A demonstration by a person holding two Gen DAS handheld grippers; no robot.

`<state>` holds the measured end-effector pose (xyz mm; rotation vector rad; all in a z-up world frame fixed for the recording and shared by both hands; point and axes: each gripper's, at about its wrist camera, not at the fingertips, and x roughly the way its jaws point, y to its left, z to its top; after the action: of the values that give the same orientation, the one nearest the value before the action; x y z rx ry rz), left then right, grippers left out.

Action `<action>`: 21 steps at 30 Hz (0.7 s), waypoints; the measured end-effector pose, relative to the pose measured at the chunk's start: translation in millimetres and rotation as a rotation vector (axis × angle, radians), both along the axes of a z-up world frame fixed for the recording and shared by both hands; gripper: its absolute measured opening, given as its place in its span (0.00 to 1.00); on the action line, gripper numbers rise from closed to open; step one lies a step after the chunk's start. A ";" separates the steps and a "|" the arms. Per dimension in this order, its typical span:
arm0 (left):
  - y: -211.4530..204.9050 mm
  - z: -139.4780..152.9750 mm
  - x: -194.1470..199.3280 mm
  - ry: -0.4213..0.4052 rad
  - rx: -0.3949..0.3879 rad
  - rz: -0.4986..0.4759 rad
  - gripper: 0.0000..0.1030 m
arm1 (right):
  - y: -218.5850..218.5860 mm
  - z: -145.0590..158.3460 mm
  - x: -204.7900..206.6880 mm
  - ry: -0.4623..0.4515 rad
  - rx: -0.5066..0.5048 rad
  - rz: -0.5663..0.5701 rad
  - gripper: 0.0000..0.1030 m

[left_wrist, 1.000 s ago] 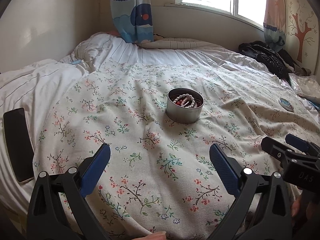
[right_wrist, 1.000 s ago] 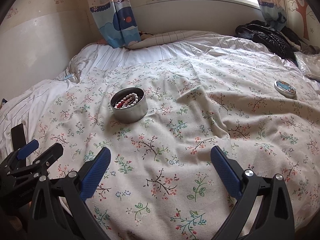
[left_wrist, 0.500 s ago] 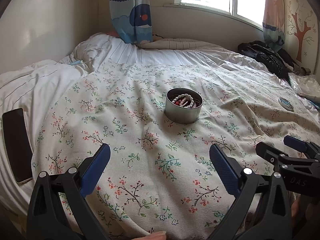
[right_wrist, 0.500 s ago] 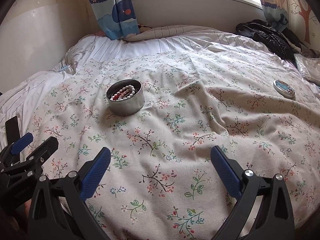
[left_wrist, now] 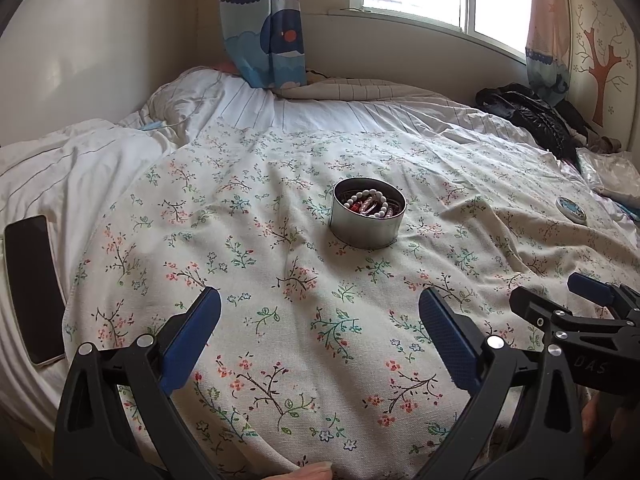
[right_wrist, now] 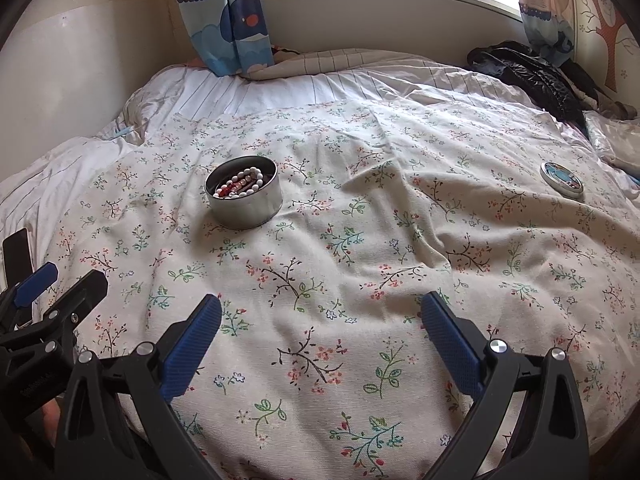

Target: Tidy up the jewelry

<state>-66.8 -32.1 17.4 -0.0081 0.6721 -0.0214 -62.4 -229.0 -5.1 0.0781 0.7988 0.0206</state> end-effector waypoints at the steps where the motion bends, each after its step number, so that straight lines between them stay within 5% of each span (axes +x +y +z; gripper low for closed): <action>1: 0.1 0.1 -0.1 0.000 0.000 0.000 0.93 | 0.2 -0.1 0.1 0.001 -0.001 -0.001 0.93; 21: 3.4 -0.5 0.3 0.008 -0.020 0.008 0.93 | -0.4 -3.2 1.4 0.017 -0.029 -0.025 0.93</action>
<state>-66.6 -28.7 16.9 -0.0304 0.6795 -0.0202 -61.0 -229.4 -8.3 0.0609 0.8151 -0.0149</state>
